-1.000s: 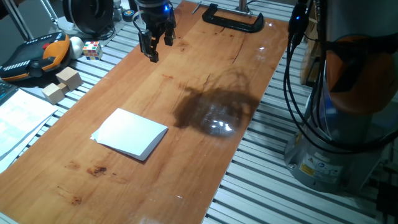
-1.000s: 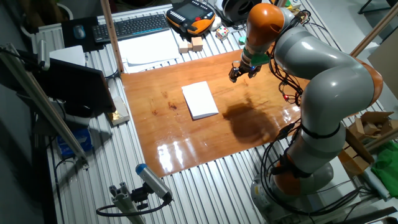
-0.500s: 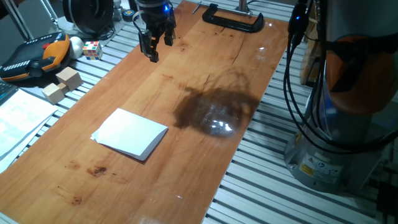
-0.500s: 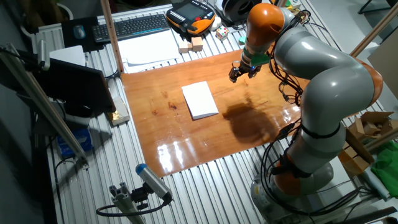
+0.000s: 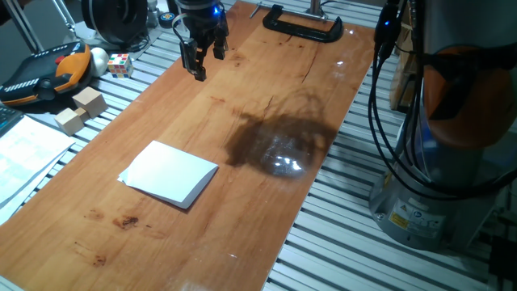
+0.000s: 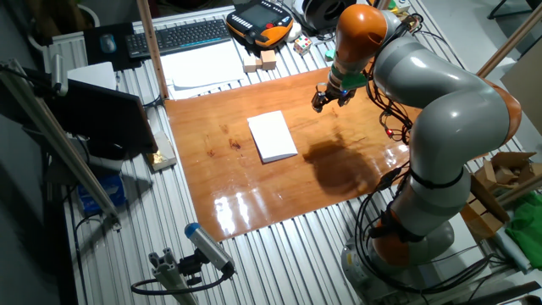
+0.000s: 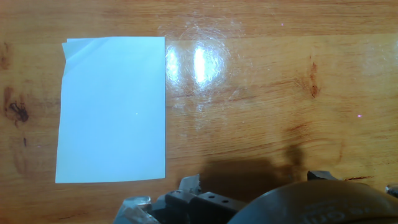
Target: Unfold a piece of paper
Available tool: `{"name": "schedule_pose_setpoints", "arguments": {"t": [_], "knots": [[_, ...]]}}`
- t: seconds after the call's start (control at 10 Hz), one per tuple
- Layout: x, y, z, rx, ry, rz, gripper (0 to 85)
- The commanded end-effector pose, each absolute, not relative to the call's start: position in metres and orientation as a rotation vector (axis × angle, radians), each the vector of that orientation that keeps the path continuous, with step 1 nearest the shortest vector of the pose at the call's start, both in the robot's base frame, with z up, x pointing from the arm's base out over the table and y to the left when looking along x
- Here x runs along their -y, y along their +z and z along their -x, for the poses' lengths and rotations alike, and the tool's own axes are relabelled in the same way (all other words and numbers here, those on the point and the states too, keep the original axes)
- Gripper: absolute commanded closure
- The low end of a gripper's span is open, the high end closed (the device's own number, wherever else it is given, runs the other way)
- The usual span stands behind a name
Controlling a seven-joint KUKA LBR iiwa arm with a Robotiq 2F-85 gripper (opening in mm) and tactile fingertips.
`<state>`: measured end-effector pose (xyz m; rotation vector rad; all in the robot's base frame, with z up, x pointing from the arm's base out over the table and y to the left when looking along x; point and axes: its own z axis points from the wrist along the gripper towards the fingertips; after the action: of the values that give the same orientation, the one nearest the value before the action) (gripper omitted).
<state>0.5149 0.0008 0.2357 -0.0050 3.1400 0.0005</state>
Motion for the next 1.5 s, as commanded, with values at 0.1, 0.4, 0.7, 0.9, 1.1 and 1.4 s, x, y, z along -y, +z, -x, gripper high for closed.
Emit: {"name": "schedule_pose_setpoints", "arguments": {"t": [0.1,0.4,0.7,0.9,1.1,1.4], "knots": [[-0.002,0.238,-0.515,-3.144,0.005,0.059,83.0],[-0.003,0.239,-0.515,-3.144,-0.01,0.064,83.0],[-0.003,0.237,-0.518,-3.145,-0.005,0.059,83.0],[-0.004,0.234,-0.52,-3.147,-0.002,0.056,83.0],[-0.004,0.233,-0.522,-3.151,0.003,0.057,83.0],[-0.004,0.227,-0.528,-3.156,0.005,0.059,83.0]]}}
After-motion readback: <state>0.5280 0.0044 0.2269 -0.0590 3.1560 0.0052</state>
